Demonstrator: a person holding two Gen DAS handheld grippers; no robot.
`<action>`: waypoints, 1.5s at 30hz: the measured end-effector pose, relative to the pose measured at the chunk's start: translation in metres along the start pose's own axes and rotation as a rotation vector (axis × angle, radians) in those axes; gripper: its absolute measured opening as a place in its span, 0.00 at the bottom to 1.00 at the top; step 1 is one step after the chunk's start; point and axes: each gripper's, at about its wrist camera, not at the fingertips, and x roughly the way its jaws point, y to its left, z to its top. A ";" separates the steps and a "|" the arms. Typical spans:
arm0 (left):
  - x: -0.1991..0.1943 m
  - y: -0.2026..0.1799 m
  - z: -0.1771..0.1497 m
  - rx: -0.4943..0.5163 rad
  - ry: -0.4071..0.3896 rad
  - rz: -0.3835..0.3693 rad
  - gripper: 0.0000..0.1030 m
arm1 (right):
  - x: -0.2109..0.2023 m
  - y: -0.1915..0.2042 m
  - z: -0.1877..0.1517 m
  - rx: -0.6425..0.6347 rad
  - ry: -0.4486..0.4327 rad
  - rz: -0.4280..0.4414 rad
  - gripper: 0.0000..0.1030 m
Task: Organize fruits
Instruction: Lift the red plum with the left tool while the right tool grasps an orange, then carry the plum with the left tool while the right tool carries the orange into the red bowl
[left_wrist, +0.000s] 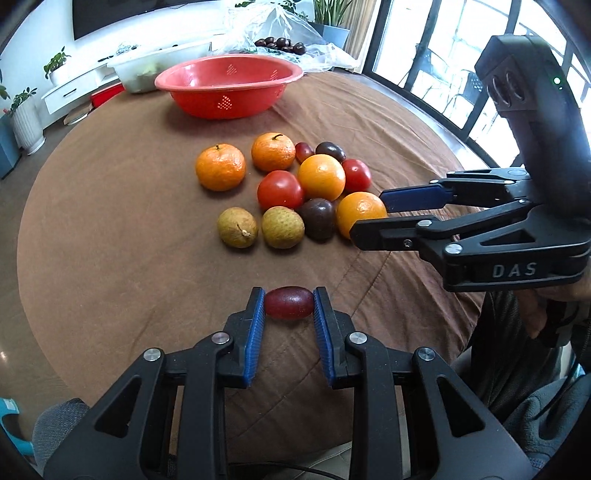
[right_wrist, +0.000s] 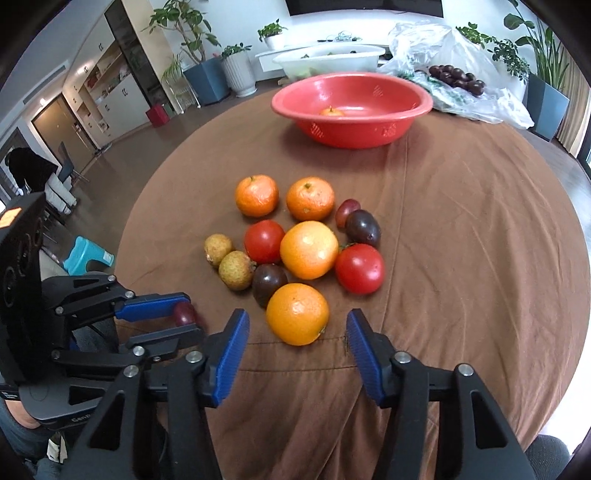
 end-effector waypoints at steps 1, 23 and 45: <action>0.000 0.000 0.000 -0.002 0.000 -0.001 0.24 | 0.002 0.000 0.000 -0.003 0.002 -0.003 0.53; 0.003 0.000 0.000 -0.013 -0.003 -0.005 0.24 | 0.000 -0.002 -0.009 -0.001 -0.006 0.055 0.38; -0.032 0.056 0.076 -0.051 -0.119 0.023 0.24 | -0.059 -0.081 0.044 0.110 -0.157 -0.013 0.38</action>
